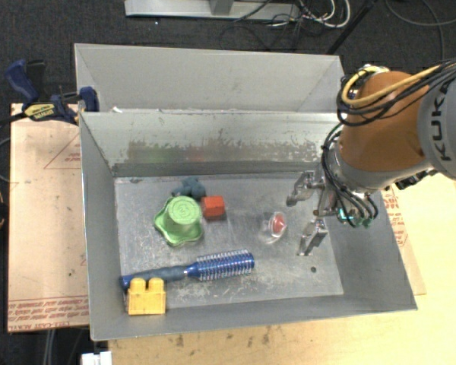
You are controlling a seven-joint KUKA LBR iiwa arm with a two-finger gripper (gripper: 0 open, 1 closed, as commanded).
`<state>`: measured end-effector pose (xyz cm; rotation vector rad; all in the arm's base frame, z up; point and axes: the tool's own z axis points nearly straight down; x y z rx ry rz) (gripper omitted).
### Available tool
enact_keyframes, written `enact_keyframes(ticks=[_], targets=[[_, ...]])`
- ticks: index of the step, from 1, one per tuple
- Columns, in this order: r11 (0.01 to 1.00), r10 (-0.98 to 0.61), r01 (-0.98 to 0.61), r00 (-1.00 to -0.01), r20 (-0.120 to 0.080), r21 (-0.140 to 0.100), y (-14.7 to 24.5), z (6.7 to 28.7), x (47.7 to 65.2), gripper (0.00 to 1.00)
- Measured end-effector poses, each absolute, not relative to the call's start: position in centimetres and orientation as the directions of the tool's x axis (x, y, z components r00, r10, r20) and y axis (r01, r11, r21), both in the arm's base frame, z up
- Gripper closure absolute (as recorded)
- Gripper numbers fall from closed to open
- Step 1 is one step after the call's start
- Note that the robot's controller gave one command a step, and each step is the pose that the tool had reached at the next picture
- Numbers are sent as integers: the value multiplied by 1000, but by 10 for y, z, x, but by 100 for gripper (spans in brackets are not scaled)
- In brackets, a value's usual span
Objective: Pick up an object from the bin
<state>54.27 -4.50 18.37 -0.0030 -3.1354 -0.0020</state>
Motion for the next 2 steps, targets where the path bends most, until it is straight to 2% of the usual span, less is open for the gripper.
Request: enact_keyframes(ticks=[1, 2], targets=[[989, -145, -145, -989, -4, 1, -38, 73, 584, 0], [992, -124, -124, -992, -7, 0, -46, 102, 592, 0]])
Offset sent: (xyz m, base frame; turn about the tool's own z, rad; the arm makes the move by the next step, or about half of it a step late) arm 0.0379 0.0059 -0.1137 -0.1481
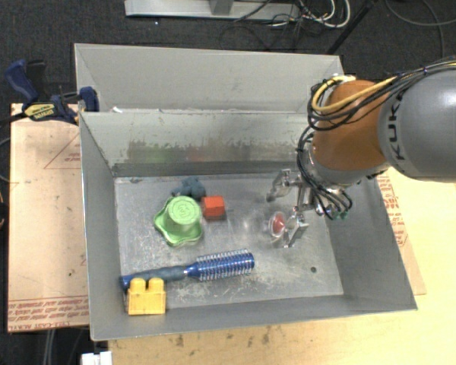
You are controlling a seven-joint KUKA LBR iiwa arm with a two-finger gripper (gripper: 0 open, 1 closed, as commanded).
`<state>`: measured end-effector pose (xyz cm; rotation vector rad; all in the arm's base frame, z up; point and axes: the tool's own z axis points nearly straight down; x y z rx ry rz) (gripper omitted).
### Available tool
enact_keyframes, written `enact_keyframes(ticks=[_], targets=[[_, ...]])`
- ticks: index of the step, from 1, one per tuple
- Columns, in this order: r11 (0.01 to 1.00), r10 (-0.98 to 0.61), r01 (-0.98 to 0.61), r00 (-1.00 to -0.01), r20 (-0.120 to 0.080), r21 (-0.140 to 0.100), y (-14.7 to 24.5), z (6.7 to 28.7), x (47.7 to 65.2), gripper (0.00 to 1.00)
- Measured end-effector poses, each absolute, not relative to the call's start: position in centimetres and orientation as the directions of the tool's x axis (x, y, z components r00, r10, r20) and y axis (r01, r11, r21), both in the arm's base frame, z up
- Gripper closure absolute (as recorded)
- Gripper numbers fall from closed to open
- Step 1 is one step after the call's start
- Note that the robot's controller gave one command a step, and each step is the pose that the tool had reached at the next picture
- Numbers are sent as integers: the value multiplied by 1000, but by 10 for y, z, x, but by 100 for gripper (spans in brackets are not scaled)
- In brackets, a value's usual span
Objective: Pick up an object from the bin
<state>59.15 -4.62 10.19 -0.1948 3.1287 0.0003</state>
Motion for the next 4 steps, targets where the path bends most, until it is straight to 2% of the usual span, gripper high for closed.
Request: enact_keyframes(ticks=[1, 2, 3, 4], targets=[[971, -238, -238, -971, -3, 0, -47, 105, 595, 0], [958, -286, -286, -958, -4, -1, -39, 75, 601, 0], [959, -284, -284, -959, -4, -1, -40, 78, 603, 0], [959, -284, -284, -959, -10, -3, -40, 81, 605, 100]])
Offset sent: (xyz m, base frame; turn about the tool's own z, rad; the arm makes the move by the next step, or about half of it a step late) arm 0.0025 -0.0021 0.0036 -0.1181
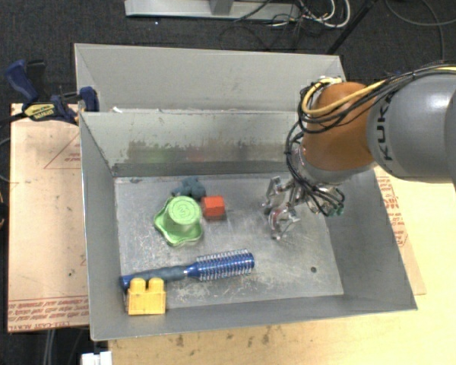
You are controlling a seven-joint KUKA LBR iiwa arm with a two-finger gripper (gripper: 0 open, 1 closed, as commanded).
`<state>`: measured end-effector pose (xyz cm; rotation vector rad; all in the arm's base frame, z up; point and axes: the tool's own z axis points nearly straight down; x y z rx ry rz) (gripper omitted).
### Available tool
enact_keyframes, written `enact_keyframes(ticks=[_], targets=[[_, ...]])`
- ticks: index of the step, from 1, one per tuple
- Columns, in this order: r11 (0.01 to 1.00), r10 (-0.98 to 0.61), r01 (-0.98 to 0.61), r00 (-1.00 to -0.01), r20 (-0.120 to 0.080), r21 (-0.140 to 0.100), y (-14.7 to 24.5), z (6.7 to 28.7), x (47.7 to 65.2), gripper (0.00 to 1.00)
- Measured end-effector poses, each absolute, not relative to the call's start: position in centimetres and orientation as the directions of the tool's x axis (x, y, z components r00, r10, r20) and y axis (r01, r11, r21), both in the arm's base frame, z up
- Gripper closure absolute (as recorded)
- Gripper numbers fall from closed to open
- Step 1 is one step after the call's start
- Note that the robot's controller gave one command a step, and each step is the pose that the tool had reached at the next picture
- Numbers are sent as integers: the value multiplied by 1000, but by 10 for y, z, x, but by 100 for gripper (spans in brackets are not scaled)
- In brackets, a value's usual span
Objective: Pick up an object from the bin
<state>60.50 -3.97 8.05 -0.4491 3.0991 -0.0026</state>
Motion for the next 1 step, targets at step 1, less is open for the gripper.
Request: enact_keyframes(ticks=[1], targets=[[959, -282, -282, -959, -8, -2, -39, 116, 607, 100]])
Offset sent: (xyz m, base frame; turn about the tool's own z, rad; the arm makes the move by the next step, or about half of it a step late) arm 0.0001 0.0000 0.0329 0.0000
